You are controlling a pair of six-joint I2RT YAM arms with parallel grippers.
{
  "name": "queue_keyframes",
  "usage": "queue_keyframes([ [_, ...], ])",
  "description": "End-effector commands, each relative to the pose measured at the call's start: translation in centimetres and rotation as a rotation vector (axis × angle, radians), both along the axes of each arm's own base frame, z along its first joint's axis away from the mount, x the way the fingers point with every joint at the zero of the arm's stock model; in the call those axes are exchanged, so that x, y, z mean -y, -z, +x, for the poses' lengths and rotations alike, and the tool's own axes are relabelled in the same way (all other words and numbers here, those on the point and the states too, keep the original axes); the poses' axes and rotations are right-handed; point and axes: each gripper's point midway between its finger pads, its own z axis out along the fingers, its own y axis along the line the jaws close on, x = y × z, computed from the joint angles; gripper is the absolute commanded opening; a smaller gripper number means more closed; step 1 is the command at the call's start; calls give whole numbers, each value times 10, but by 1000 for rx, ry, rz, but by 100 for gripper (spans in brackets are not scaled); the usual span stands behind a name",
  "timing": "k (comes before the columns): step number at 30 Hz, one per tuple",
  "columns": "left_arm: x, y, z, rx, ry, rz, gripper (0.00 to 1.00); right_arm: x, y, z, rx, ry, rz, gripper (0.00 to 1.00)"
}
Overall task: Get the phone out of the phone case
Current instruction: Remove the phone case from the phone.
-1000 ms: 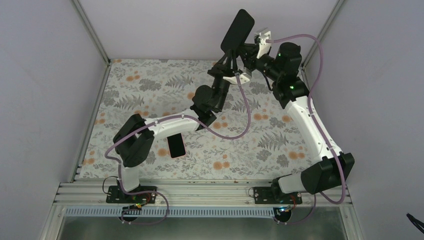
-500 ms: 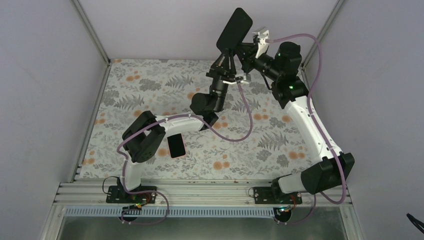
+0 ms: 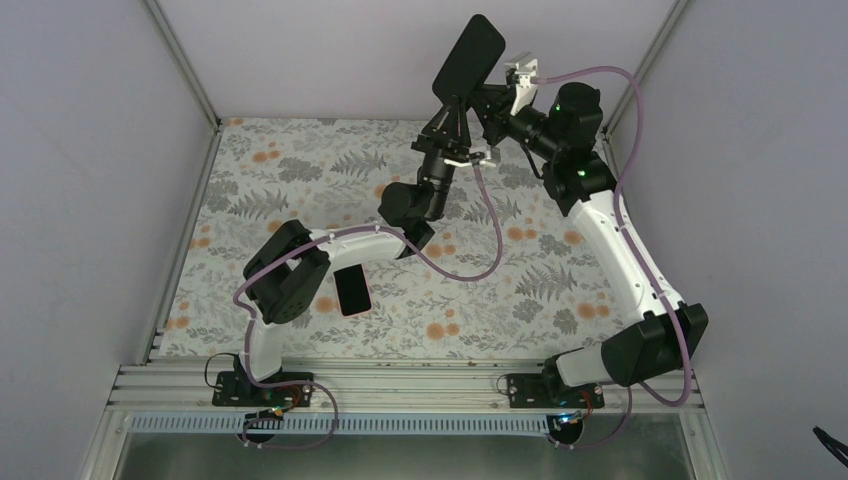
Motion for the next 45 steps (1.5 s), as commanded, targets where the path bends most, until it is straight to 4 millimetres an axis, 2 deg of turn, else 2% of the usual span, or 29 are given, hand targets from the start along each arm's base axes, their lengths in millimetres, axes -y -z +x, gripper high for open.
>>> queue_keyframes([
  [1, -185, -80, 10, 109, -391, -441, 23, -22, 83, -47, -314, -216, -122, 3],
  [5, -192, -88, 0, 160, -409, -429, 32, -20, 86, -49, -321, -213, -127, 3],
  [13, -199, -90, -15, 261, -456, -390, 33, -21, 81, -49, -352, -219, -95, 3],
  [18, -202, -88, -20, 289, -469, -375, 27, -22, 81, -47, -375, -230, -89, 3],
  [23, -204, -84, -13, 268, -463, -379, 18, -22, 80, -44, -375, -227, -84, 3],
  [26, -197, -81, -13, 242, -406, -374, 15, -22, 82, -42, -376, -221, -84, 3],
  [30, -182, -73, -18, 222, -341, -342, 4, -21, 83, -38, -377, -206, -81, 3],
  [34, -174, -69, -23, 226, -329, -342, 2, -18, 80, -30, -365, -167, -77, 3],
  [38, -174, -69, -23, 194, -312, -369, 2, -6, 83, -15, -341, -50, -95, 3],
  [41, -171, -73, -20, 136, -261, -387, 2, 14, 85, 5, -307, 112, -117, 3],
  [45, -171, -75, -4, -21, -210, -422, 2, 45, 85, 30, -249, 338, -167, 3],
])
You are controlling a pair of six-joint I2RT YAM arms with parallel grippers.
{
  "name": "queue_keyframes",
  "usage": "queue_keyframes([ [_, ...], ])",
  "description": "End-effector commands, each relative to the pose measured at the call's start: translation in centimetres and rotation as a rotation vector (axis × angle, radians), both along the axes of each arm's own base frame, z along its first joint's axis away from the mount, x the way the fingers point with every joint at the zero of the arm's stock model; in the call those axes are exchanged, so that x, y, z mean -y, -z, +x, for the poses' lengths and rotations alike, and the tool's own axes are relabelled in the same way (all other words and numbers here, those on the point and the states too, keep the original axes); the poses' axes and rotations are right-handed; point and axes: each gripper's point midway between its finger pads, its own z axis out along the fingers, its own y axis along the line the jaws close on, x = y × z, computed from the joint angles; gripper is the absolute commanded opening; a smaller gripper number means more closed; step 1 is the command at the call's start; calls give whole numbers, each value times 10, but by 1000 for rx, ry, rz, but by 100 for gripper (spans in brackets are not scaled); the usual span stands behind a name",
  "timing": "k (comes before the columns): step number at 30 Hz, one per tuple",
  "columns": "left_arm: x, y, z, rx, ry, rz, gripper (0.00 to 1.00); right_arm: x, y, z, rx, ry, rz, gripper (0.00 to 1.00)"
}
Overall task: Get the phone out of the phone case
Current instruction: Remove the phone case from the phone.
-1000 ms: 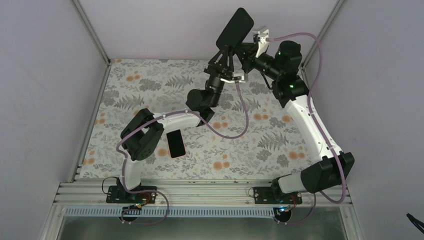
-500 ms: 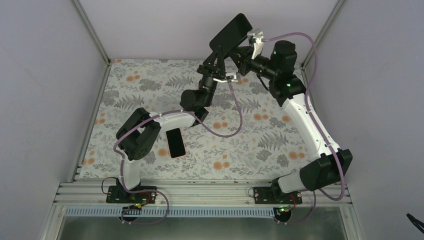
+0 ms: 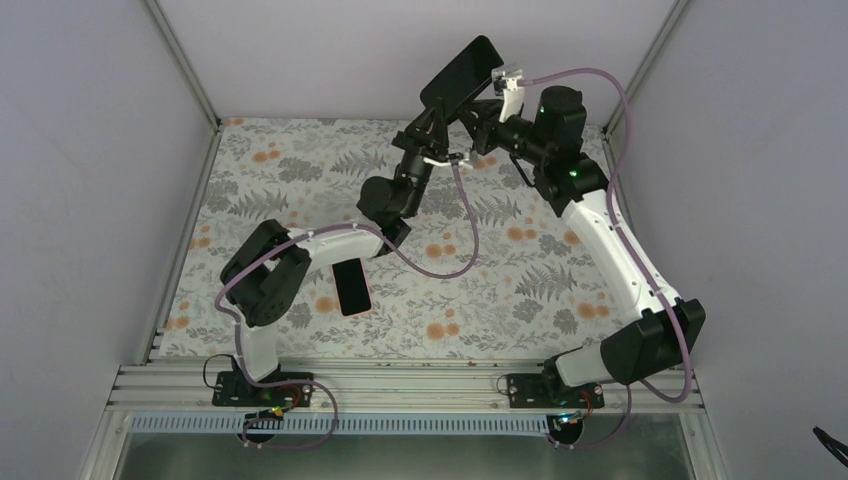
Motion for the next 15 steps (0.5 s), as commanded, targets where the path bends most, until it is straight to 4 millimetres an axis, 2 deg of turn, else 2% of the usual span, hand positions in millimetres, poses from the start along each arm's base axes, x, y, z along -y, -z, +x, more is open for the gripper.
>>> queue_keyframes([
  [1, -142, -91, -8, -65, -200, -523, 2, 64, 58, 34, -76, 375, -235, 3],
  [3, -138, -90, 1, -159, -171, -503, 2, 81, 62, 44, -61, 475, -287, 3],
  [7, -142, -88, 8, -267, -148, -485, 2, 102, 73, 53, -55, 584, -361, 3],
  [10, -148, -79, 12, -314, -167, -458, 2, 112, 82, 55, -55, 639, -404, 3],
  [13, -154, -71, 7, -309, -205, -395, 2, 120, 90, 56, -61, 662, -434, 3],
  [15, -162, -57, 7, -306, -267, -325, 2, 122, 99, 53, -85, 623, -448, 3],
])
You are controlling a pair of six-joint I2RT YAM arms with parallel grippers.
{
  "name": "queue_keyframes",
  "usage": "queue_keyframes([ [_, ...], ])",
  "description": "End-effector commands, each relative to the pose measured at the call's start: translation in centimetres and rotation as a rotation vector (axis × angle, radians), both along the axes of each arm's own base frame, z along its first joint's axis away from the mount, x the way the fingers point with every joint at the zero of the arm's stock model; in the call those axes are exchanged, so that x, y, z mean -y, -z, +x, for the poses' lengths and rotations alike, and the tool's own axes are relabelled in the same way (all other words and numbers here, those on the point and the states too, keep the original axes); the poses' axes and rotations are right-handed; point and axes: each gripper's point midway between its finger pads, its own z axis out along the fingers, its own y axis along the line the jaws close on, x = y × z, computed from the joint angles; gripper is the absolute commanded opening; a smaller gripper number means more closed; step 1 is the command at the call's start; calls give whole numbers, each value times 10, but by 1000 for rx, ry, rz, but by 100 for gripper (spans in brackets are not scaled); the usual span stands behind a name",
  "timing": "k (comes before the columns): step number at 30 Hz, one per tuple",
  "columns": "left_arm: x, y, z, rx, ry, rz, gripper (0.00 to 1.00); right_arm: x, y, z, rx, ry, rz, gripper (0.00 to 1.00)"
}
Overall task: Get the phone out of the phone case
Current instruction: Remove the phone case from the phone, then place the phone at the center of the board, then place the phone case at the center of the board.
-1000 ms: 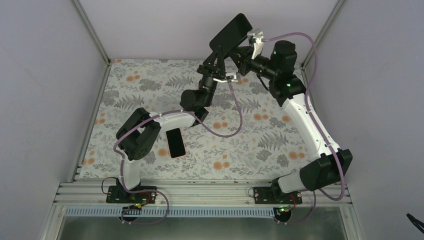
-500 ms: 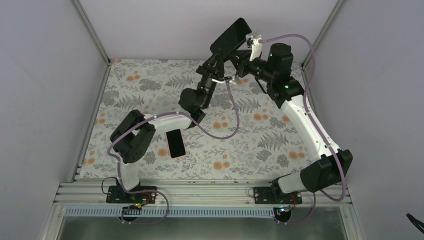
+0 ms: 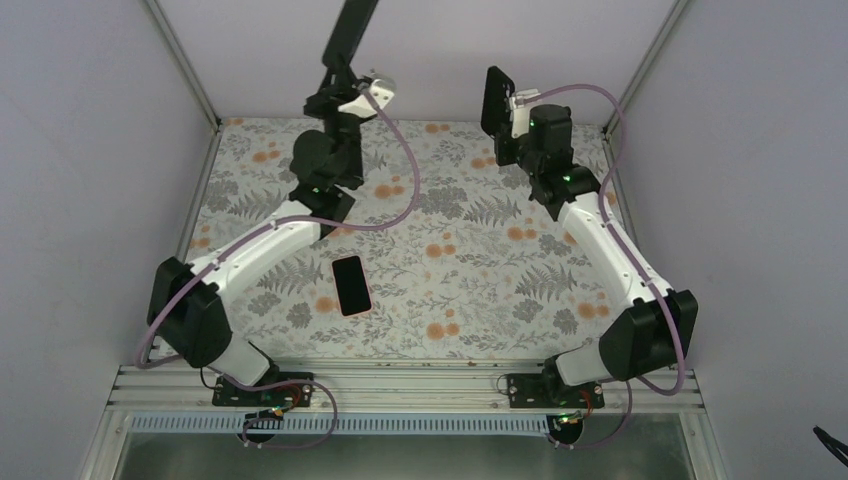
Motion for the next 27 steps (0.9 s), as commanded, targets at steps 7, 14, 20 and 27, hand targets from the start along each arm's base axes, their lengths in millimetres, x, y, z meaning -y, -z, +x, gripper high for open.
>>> queue_keyframes([
  [7, -76, 124, -9, -215, -287, 354, 2, -21, 102, -55, -401, -394, -91, 3],
  [14, -156, 233, -34, -460, -432, 501, 2, -23, 195, -107, -687, -539, -106, 3],
  [20, -176, 292, -62, -546, -461, 597, 2, -24, 257, -118, -906, -563, -80, 4],
  [27, -178, 354, -76, -685, -411, 673, 2, -16, 297, -96, -1015, -470, -88, 4],
])
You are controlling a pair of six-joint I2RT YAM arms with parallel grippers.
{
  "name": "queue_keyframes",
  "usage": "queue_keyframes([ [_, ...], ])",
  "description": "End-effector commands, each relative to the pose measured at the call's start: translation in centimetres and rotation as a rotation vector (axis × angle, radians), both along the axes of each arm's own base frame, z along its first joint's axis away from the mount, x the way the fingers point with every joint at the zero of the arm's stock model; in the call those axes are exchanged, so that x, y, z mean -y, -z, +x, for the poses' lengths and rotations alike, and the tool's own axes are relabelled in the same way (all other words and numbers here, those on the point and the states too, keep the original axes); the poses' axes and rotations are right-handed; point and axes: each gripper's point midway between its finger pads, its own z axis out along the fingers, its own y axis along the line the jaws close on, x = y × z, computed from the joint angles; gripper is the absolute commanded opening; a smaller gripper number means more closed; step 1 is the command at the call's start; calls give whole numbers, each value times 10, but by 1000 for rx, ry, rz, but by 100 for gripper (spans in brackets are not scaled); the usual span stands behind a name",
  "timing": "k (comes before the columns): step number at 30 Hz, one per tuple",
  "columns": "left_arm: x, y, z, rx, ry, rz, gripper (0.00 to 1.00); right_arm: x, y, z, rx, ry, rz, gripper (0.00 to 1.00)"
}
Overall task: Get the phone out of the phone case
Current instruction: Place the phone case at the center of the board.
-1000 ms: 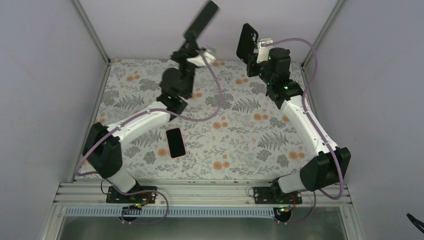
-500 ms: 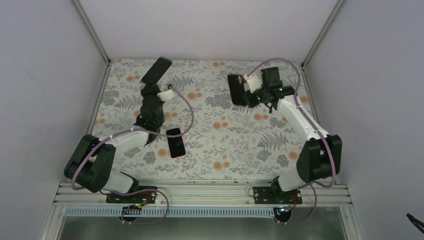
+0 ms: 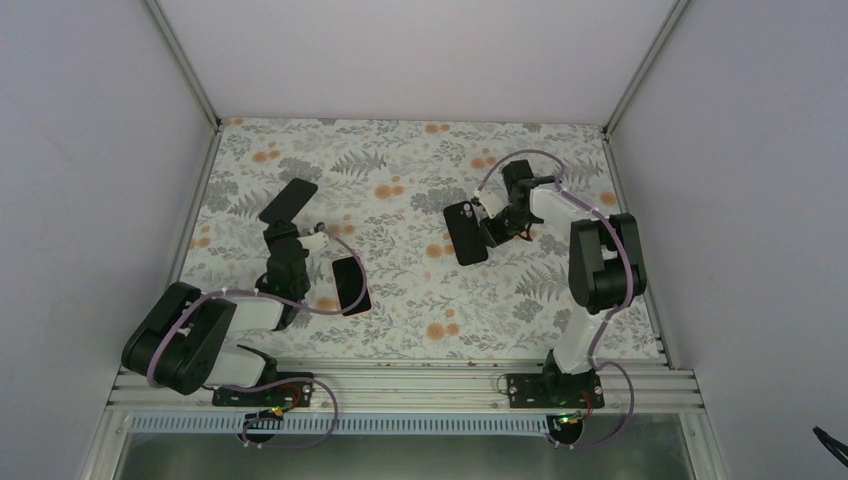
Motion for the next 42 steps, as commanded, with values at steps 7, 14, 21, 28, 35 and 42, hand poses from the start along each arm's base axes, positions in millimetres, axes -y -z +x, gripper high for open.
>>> queue_keyframes([
  [7, 2, 42, -17, -88, 50, -12, 2, 15, 17, 25, -56, 84, -115, 4],
  [14, 4, 68, -27, -174, 62, -24, 11, 21, 6, 30, -40, 99, -137, 17],
  [21, 19, 92, -39, -299, 149, 4, 55, 43, -10, 43, 60, 123, -251, 65],
  [28, 45, 136, -68, -695, 178, -111, 100, 73, -70, 59, 262, 140, -427, 80],
  [35, 93, 106, -85, -999, 193, -347, 100, 63, -138, 40, 402, 64, -396, 87],
  [42, 132, 28, -51, -1024, 264, -558, 100, 13, -159, -7, 533, -122, -321, 94],
])
